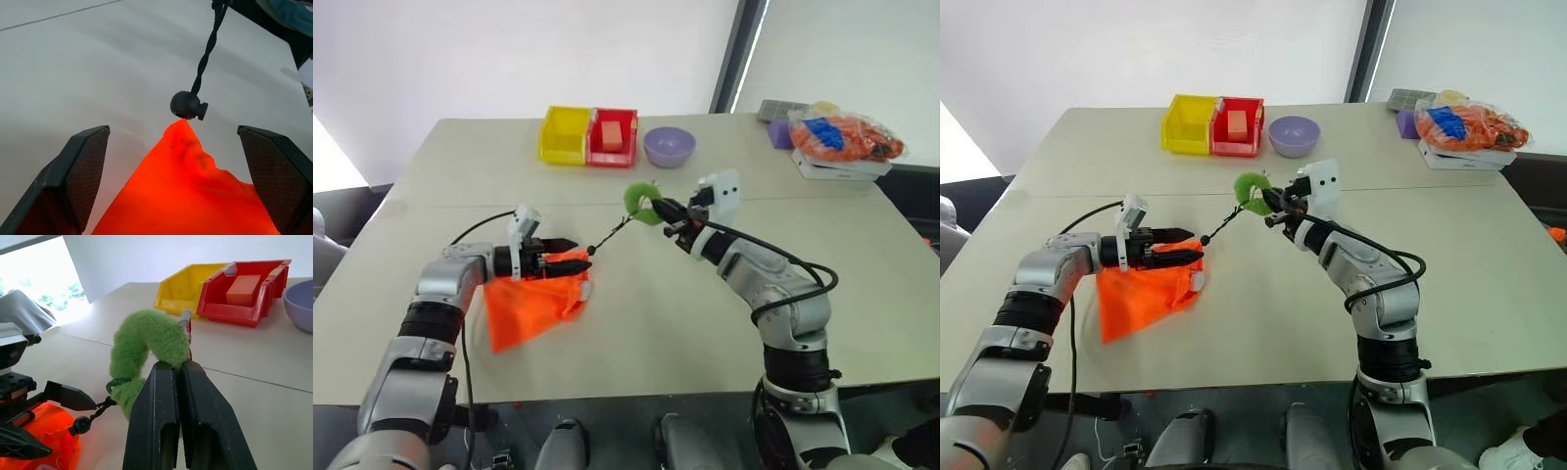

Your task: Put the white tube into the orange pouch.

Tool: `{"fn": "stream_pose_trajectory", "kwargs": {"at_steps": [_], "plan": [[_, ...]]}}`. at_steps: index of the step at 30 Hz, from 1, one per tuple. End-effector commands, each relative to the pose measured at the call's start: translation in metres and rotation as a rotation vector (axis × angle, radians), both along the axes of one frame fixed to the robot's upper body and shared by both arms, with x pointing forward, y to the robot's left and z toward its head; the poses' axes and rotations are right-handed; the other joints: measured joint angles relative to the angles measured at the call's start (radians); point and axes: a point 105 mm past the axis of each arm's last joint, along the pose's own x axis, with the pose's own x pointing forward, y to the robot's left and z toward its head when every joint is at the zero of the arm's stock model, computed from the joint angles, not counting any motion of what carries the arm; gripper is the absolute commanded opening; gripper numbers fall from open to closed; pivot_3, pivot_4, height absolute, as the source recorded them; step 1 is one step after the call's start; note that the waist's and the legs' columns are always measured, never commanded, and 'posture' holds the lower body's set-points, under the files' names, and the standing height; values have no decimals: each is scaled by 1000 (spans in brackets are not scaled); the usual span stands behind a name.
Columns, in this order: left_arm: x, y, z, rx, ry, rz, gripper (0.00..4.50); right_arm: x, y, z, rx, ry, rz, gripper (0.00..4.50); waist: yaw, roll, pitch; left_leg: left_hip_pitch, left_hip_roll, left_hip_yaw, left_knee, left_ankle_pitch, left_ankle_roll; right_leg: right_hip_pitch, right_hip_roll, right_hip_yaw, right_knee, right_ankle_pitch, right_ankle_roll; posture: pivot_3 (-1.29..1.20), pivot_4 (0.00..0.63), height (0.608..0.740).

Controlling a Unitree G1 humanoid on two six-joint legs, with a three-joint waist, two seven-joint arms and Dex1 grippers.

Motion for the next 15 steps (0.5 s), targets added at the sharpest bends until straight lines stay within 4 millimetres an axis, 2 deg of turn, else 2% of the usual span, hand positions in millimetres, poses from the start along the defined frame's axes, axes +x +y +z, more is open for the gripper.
{"fn": "stream_pose_trajectory", "kwargs": {"at_steps": [1,7,10,12,15], "plan": [[4,-5,18,0,-86,-20,4461,-6,0,23,19,-96,13,0,0,0,0,0,0,0,0,0,0,0,0,0,0,0,0,0,150,740],[2,-15,23,-9,-104,-63,4461,-6,4,19,13,-85,26,0,0,0,0,0,0,0,0,0,0,0,0,0,0,0,0,0,150,740],[1,-15,20,9,-90,-76,3662,-6,5,19,14,-86,29,0,-1,0,0,0,0,0,0,0,0,0,0,0,0,0,0,0,150,740],[1,-15,18,37,-92,-77,2770,-6,5,20,15,-88,29,0,-1,0,0,0,0,0,0,0,0,0,0,0,0,0,0,0,150,740],[2,-15,17,48,-95,-73,2770,-7,5,20,15,-88,30,0,-1,0,0,0,0,0,0,0,0,0,0,0,0,0,0,0,150,740]]}}
